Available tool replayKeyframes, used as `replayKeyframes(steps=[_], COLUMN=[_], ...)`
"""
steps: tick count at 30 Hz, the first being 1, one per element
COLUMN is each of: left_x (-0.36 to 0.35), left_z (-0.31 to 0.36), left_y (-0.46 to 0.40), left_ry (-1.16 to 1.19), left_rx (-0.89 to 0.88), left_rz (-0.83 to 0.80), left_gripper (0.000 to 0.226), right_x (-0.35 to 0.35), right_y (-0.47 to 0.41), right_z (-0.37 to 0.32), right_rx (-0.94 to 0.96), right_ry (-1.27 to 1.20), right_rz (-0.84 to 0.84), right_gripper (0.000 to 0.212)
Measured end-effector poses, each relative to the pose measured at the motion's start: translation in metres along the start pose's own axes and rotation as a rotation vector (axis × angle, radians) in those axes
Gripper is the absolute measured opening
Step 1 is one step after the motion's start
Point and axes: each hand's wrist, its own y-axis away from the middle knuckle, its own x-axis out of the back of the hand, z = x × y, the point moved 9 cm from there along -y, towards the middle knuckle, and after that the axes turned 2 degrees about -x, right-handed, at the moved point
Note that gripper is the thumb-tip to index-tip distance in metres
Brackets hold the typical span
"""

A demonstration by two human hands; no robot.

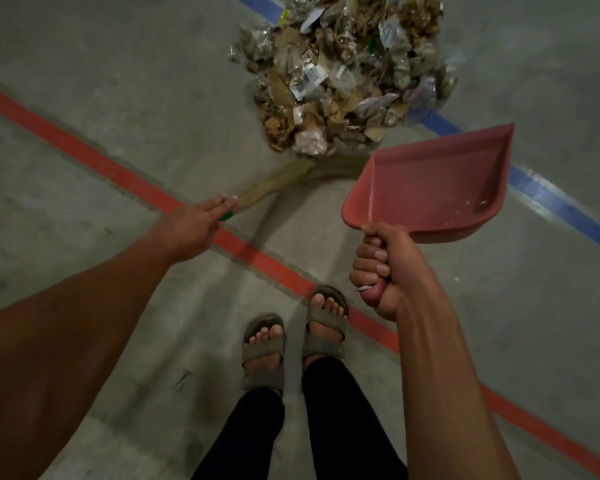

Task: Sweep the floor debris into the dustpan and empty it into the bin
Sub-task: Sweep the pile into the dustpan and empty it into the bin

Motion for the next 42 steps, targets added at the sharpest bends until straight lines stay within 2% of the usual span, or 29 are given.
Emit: replayKeyframes(steps=[5, 9, 11, 14, 18, 24, 30, 37, 42], left_x=[0.023, 0.004, -0.012, -0.021, 0.013, 0.064, 0.090, 0.100, 0.125], left_z=[0.017, 0.024, 0.024, 0.008, 0.008, 0.021, 0.011, -0.009, -0.018], left_y=[0.004, 0.024, 0.030, 0.028, 0.014, 0.006, -0.013, -0.040, -0.050], left_ry=[0.081, 0.145, 0.117, 0.052, 0.103, 0.166, 0.202, 0.256, 0.294], left_rx=[-0.141, -0.165, -0.145, -0.016, -0.019, -0.036, 0.113, 0.339, 0.418], left_rz=[0.105, 0.008, -0.058, -0.090, 0.099, 0.262, 0.372, 0.335, 0.399], left_gripper=[0.062, 0.064, 0.062, 0.062, 0.063, 0.063, 0.060, 0.058, 0.057], right_x=[-0.008, -0.012, -0.011, -0.009, -0.006, -0.010, -0.030, -0.070, -0.084], right_y=[0.001, -0.003, -0.007, -0.012, -0.014, -0.020, -0.042, -0.061, -0.077], right_z=[0.010, 0.026, 0.031, 0.032, 0.028, 0.026, 0.034, 0.041, 0.053], right_rx=[0.005, -0.035, -0.059, -0.069, -0.071, -0.104, -0.232, -0.336, -0.429], right_ry=[0.020, 0.036, 0.018, -0.006, -0.021, -0.020, -0.049, -0.095, -0.083], right_rz=[0.002, 0.001, -0.001, -0.018, -0.022, -0.041, -0.145, -0.240, -0.301], right_gripper=[0.034, 0.034, 0.034, 0.034, 0.034, 0.035, 0.036, 0.030, 0.035])
